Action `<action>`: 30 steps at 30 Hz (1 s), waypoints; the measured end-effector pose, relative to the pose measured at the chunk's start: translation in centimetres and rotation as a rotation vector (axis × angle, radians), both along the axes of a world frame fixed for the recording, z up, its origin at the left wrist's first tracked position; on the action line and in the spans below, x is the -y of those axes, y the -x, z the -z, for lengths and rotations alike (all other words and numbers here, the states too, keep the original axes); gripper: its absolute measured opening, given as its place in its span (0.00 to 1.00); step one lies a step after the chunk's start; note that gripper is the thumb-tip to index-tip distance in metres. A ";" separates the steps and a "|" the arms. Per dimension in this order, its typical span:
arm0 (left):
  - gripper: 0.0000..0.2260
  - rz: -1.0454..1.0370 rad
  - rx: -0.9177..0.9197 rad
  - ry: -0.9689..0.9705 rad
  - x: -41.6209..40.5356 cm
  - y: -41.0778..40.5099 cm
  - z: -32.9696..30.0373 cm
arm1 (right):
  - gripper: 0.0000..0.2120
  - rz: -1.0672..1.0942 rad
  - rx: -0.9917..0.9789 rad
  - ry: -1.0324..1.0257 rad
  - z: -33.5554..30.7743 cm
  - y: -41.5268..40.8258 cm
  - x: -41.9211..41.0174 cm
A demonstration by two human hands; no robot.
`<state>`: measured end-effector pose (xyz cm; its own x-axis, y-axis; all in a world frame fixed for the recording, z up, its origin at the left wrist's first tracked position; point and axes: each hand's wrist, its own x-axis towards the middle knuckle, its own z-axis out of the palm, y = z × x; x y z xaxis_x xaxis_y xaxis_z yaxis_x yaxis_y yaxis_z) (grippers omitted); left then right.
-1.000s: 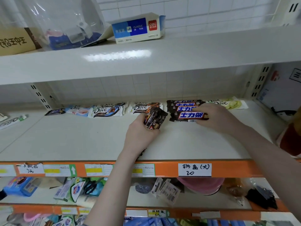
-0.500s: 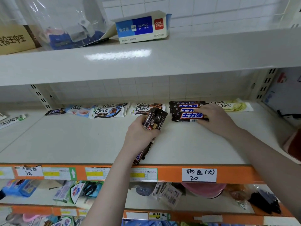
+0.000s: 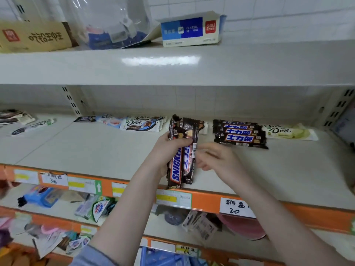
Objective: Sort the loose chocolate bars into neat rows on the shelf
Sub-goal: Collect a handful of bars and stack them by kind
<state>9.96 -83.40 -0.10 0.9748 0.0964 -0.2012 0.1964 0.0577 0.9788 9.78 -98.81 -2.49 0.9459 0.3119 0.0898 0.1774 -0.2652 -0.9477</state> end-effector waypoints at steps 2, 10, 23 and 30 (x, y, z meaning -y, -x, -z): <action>0.05 -0.022 -0.023 0.122 -0.8 0.1 0.3 | 0.13 -0.010 -0.010 -0.001 -0.1 0.0 -2.0; 0.04 0.006 -0.011 0.250 -8.5 1.2 0.6 | 0.10 0.033 -0.060 -0.050 0.1 -0.1 -8.6; 0.04 0.061 0.120 -0.173 -20.5 1.5 0.2 | 0.07 0.211 -0.127 -0.112 0.6 0.5 -16.2; 0.04 0.117 0.173 -0.301 -18.1 1.3 0.1 | 0.08 0.281 -0.190 -0.241 0.4 0.2 -13.5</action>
<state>8.64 -65.25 -0.23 0.9999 0.0122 -0.0117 0.0144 -0.2511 0.9678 9.58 -85.27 -2.86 0.9980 0.0305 -0.0555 -0.0541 -0.0445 -0.9975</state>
